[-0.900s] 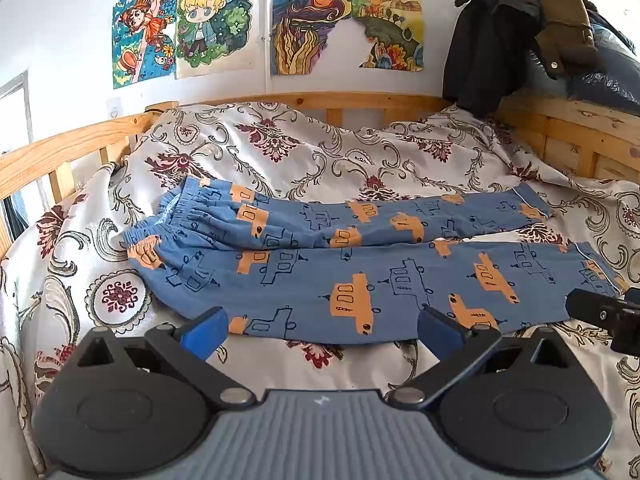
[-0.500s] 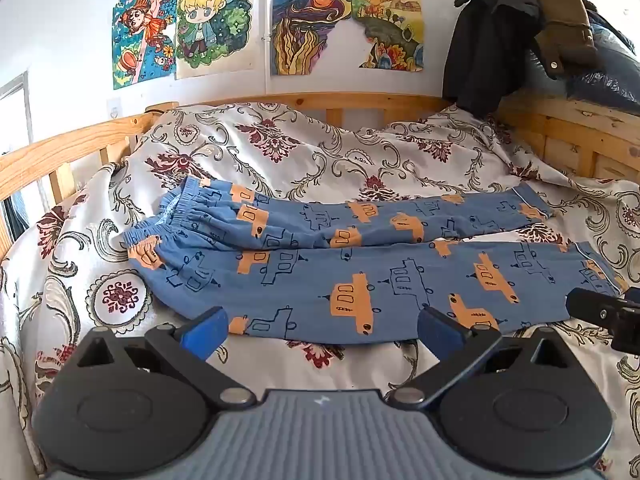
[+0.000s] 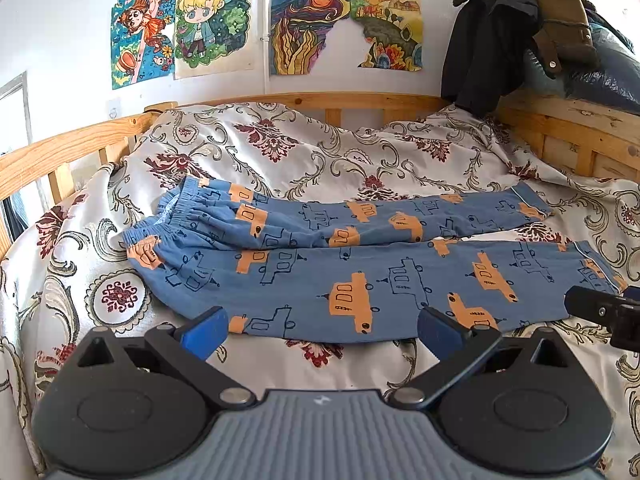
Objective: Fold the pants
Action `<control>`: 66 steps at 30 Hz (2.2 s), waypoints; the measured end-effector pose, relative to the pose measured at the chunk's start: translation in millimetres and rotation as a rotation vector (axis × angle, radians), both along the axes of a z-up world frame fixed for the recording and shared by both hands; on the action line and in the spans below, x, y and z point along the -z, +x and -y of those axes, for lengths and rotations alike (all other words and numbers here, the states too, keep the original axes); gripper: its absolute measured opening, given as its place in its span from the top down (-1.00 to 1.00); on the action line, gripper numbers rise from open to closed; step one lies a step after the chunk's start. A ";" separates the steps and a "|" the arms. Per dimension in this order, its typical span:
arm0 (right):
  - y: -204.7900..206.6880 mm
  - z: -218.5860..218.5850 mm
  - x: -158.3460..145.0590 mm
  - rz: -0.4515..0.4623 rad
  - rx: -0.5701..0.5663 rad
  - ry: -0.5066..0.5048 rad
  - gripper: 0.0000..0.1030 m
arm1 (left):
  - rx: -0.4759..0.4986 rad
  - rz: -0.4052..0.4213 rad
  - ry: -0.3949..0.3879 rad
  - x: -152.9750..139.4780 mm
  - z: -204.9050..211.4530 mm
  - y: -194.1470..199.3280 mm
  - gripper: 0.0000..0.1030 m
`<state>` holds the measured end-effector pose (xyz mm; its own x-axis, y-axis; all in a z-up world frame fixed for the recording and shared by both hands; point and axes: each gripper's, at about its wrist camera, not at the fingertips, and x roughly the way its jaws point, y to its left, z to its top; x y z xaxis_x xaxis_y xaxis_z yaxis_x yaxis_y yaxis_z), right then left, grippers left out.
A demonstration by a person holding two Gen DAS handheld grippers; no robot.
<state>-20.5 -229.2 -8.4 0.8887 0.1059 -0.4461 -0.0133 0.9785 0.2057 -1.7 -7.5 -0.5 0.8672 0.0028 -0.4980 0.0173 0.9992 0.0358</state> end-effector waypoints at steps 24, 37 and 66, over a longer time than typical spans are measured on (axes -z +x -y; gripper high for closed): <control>1.4 -1.4 1.6 -0.002 0.001 0.006 -0.99 | 0.000 -0.002 -0.001 2.2 35.3 -6.9 -1.00; 5.0 -1.2 -2.4 -0.032 -0.001 0.007 -0.99 | -0.045 -0.215 -0.175 13.1 30.0 22.2 -1.00; 327.0 65.4 -15.9 -0.146 -0.632 -0.315 -0.99 | 0.345 -0.237 0.204 -24.6 72.1 347.1 -1.00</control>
<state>306.4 -294.6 7.5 0.6289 0.4272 -0.6495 -0.5909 0.8056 -0.0422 345.4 -79.6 24.1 0.6973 -0.1477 -0.7014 0.3789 0.9066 0.1857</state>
